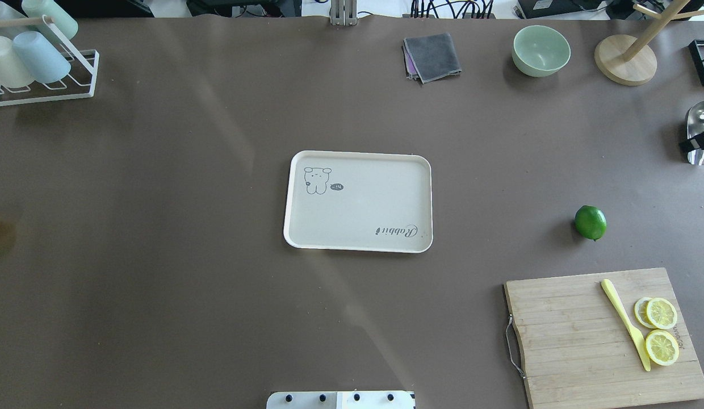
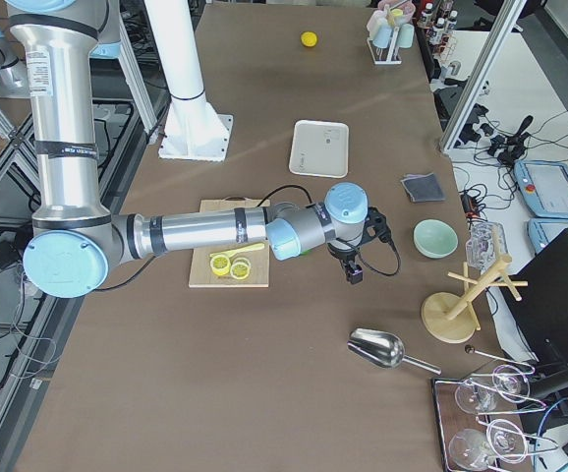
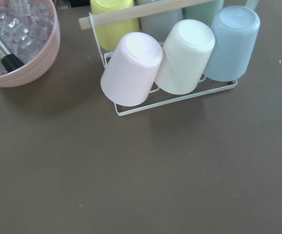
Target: Place all lemons on tray
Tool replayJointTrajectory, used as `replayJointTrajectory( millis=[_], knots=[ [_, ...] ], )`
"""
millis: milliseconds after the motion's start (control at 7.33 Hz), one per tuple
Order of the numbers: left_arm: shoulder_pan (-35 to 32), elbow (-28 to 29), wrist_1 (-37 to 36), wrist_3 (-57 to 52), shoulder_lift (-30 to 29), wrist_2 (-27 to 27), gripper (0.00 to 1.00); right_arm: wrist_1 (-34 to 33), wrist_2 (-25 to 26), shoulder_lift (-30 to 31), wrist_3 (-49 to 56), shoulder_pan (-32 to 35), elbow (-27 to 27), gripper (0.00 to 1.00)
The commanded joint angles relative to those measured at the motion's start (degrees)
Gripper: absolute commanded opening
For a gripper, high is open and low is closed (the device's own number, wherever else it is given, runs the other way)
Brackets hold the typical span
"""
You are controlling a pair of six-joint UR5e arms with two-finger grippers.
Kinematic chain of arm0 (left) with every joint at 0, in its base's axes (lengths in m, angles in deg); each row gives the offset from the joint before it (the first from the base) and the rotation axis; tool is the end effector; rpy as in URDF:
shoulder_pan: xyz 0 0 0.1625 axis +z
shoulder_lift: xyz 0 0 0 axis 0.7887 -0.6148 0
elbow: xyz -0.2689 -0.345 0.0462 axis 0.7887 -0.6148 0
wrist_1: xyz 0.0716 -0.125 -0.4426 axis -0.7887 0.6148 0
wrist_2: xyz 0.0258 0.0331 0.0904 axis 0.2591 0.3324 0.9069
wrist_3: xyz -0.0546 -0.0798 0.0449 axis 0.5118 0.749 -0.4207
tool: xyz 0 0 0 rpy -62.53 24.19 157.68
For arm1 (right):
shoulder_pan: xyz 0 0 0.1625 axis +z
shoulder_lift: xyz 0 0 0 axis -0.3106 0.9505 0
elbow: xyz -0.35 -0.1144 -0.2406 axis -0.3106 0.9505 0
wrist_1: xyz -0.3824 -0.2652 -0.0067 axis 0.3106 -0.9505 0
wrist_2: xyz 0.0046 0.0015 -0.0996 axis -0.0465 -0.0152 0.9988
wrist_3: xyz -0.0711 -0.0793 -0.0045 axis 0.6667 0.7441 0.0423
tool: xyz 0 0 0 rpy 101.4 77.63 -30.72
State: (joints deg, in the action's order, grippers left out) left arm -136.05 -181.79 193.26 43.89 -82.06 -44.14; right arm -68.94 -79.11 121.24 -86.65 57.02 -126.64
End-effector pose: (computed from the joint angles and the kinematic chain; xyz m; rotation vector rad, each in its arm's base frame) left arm -0.0047 -0.5621 0.6107 0.3951 0.7809 0.0441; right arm -0.0978 -0.5732 0.5657 0.3091 -0.9172 -0.3393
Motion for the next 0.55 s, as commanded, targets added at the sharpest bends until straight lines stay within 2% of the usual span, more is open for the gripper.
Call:
replayJointTrajectory(
  millis=[0,273,409],
  knots=[
    [1.9,0.2,1.5,-0.1,0.0,-2.0,0.98,5.8,0.1,-0.7,-8.1,-4.6,-0.1,1.00],
    [3.5,0.2,3.4,-0.1,0.2,-4.0,0.98,9.8,0.3,-0.7,-13.9,-8.7,-0.2,1.00],
    [4.3,0.2,3.4,-0.1,0.5,-4.0,0.98,12.8,2.8,-0.6,-16.5,-11.6,-0.1,1.00]
  ],
)
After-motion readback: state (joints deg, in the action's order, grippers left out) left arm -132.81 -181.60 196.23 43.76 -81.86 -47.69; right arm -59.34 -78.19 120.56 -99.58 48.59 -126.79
